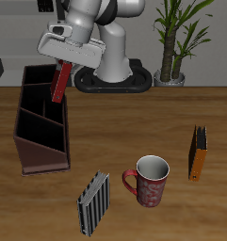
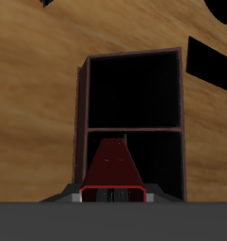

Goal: Place the red book into the right desk caddy's front compartment

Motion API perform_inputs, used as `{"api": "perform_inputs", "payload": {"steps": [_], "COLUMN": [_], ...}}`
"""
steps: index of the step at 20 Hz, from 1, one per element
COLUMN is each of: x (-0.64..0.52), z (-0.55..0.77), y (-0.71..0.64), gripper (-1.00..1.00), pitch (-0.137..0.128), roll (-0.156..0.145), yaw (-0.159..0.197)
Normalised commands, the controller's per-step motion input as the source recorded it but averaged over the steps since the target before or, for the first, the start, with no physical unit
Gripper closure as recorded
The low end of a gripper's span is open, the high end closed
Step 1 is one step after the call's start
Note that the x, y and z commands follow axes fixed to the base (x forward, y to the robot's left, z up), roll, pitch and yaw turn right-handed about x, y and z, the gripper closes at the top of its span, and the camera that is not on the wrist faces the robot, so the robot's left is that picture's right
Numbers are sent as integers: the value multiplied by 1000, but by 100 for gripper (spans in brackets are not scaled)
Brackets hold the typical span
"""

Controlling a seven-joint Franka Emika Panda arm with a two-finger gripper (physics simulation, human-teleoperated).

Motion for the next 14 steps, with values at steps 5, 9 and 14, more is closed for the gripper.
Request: {"api": "perform_inputs", "payload": {"steps": [5,9,14], "x": [51,68,40], "z": [-128,-111,-150], "y": [14,8,-16], "gripper": [100,100,100], "pitch": [4,14,19], "roll": [-6,1,1], "yaw": [-16,-9,-14]}}
